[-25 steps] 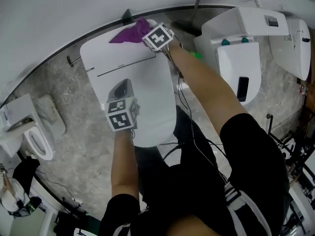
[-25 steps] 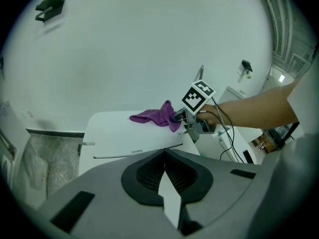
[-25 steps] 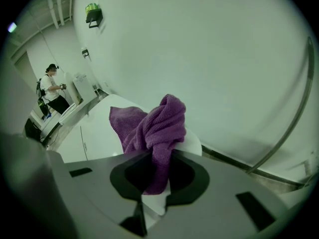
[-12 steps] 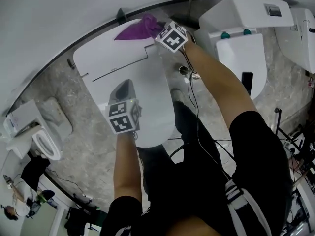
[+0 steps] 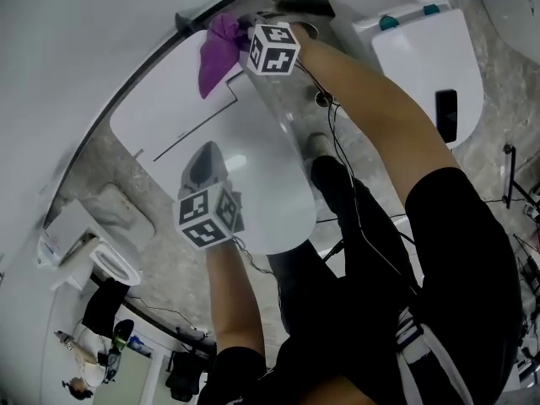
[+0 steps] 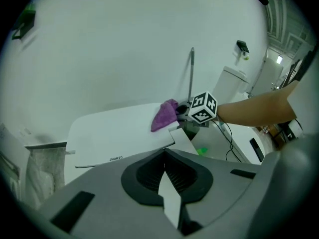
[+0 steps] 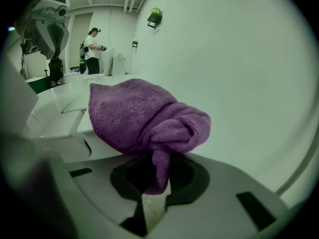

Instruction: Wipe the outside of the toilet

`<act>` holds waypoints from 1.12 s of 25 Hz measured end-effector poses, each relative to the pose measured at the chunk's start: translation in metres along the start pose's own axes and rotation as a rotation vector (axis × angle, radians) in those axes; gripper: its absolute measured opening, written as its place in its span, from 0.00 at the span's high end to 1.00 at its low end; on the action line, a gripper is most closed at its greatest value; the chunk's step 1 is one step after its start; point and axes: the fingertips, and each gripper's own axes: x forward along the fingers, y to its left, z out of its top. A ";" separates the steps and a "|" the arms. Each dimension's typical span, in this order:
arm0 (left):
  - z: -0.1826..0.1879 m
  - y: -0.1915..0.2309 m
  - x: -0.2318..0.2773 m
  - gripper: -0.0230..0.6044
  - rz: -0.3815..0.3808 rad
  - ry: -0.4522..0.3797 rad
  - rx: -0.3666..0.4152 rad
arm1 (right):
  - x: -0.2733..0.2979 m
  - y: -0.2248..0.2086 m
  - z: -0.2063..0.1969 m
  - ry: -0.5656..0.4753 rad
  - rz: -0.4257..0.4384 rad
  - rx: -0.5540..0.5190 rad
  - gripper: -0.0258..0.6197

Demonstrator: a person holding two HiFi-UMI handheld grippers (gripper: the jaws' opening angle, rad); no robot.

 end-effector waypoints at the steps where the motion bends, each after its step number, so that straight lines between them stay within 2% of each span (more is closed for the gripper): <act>1: 0.000 -0.001 0.003 0.95 0.004 0.003 0.009 | 0.006 0.002 -0.005 0.003 0.009 -0.018 0.87; 4: 0.000 0.000 0.013 0.95 0.007 0.013 0.021 | 0.024 0.007 -0.022 0.042 0.042 -0.062 0.87; 7: -0.004 0.000 0.022 0.95 0.007 0.029 0.024 | 0.038 0.013 -0.036 0.068 0.076 -0.049 0.87; 12: -0.009 -0.009 0.037 0.95 -0.017 0.042 0.025 | 0.050 0.013 -0.046 0.101 0.080 -0.056 0.87; 18: -0.010 -0.018 0.036 0.95 -0.036 0.045 0.054 | 0.053 0.027 -0.059 0.172 0.096 -0.166 0.87; 28: -0.021 -0.016 0.033 0.95 -0.061 0.062 0.099 | 0.040 0.072 -0.085 0.229 0.165 -0.274 0.87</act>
